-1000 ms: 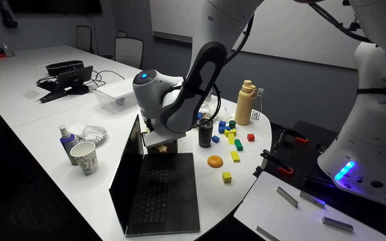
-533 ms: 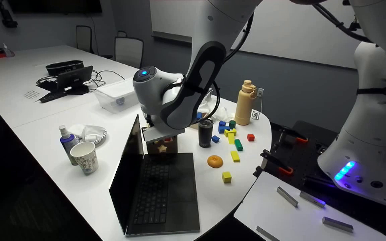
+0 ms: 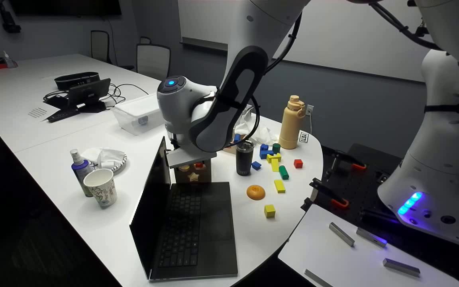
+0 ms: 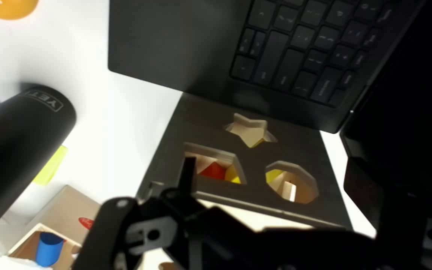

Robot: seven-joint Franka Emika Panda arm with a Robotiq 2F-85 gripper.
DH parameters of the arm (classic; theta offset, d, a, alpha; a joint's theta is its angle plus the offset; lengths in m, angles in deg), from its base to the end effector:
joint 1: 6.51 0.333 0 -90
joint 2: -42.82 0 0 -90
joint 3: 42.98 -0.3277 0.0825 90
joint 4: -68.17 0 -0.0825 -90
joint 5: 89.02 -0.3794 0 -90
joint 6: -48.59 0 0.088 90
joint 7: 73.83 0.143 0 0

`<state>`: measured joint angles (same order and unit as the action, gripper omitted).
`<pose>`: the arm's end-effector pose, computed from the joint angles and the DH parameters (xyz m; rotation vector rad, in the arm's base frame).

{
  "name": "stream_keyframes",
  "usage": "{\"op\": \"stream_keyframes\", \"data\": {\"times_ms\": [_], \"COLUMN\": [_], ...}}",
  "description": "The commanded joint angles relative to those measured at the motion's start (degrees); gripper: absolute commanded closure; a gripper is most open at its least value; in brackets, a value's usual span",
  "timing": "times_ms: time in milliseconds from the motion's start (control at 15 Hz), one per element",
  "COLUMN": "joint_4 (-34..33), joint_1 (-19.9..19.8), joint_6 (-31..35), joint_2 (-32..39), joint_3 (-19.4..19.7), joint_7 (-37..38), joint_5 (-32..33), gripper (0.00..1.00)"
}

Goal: Slide closed the the lid of the toy box

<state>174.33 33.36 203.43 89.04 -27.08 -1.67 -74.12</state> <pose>0.5846 0.2676 0.0795 2.8461 -0.7547 0.3976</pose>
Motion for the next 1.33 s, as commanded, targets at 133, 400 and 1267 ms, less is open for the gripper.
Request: {"op": "stream_keyframes", "data": {"times_ms": [133, 400, 1267], "joint_4": [3.8, 6.0, 5.6], "joint_1": [-4.9, -11.4, -22.0], "joint_6": [-1.0, -9.4, -28.0], "joint_2": [-10.9, -21.0, -34.6], "joint_3": [-5.7, -12.3, -22.1], "joint_7": [-6.8, -18.4, -33.4], "joint_5": [-0.8, -2.1, -8.5], "gripper": [0.00, 0.00, 0.00]}}
